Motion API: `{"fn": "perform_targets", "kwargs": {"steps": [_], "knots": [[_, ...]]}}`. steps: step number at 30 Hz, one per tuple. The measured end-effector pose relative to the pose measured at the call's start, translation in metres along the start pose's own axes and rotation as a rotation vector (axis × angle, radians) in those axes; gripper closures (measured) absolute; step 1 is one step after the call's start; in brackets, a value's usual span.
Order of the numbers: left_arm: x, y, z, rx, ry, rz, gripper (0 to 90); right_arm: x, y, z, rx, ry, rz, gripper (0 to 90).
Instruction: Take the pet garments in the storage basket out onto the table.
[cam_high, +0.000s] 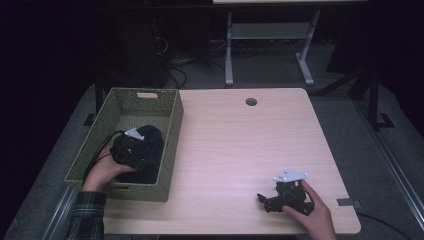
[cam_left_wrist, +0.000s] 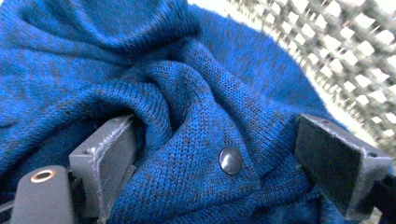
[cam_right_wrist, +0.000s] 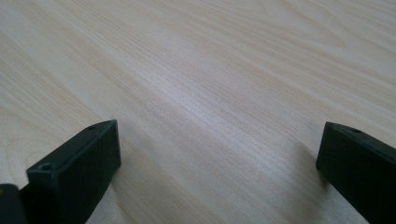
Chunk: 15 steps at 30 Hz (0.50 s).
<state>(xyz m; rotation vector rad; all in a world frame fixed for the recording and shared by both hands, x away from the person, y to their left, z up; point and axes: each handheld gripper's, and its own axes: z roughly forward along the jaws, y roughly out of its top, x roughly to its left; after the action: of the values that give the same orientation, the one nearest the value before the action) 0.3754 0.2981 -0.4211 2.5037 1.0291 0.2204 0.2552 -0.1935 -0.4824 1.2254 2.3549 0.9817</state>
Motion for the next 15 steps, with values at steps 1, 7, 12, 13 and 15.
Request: {"fn": "perform_targets", "kwargs": {"steps": [1,7,12,13,15], "knots": [[-0.0008,0.0003,0.0023,0.021,0.008,0.009,13.6,0.0000,0.0000,0.0000,0.000,0.000,-0.001,0.0],[-0.0026,0.0002,0.0072,0.069,0.014,0.025,16.3,0.0000,0.0000,0.0000,0.001,0.000,0.001,0.0],[-0.0046,0.0005,0.0063,0.090,0.012,0.013,34.5,0.0000,0.0000,0.0000,0.000,0.000,0.000,0.0],[-0.0052,0.0006,0.0057,0.087,0.009,0.000,39.5,0.0001,0.0000,0.0000,0.000,0.000,0.001,0.0],[-0.0050,0.0008,0.0041,0.084,0.000,-0.011,48.7,0.0000,0.0000,0.0000,0.001,0.000,0.001,0.0]]}}
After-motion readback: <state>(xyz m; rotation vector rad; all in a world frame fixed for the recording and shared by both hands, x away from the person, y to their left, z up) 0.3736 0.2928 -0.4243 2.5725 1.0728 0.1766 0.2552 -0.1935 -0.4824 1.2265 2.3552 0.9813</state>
